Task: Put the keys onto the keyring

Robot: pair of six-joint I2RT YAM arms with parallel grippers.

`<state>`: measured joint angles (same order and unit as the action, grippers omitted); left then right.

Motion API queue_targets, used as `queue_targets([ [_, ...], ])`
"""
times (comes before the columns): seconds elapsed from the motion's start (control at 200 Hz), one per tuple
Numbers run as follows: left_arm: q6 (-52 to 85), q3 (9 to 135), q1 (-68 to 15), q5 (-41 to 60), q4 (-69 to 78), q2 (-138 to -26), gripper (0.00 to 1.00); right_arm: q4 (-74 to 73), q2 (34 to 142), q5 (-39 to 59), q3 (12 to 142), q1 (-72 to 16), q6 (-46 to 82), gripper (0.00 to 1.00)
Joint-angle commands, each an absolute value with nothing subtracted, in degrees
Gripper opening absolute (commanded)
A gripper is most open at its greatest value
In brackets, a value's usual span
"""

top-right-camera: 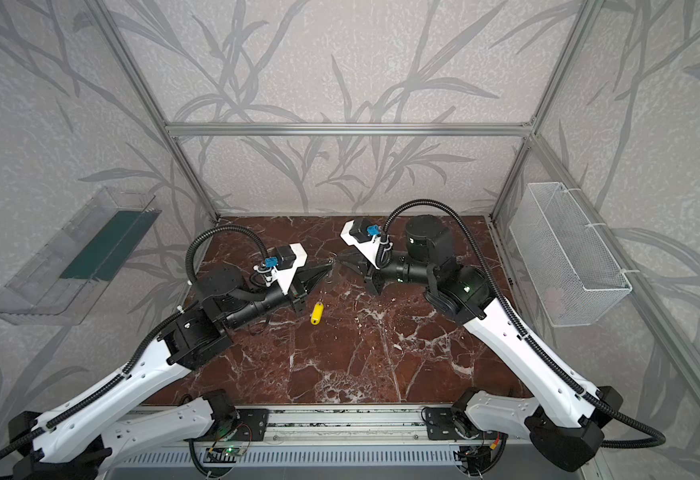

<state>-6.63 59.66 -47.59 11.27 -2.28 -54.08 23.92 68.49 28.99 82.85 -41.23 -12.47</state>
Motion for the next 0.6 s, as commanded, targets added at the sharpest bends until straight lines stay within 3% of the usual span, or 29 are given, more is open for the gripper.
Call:
queue_targets([
  [0.0, -9.4, 62.8, -47.5, 8.9, -4.0, -52.9, 0.00, 26.6, 68.5, 30.1, 85.5, -41.1, -13.9, 0.00],
  [0.595, -15.2, 68.4, -47.5, 12.3, -14.7, -53.7, 0.02, 35.1, 70.4, 32.5, 89.4, -41.1, -18.8, 0.00],
])
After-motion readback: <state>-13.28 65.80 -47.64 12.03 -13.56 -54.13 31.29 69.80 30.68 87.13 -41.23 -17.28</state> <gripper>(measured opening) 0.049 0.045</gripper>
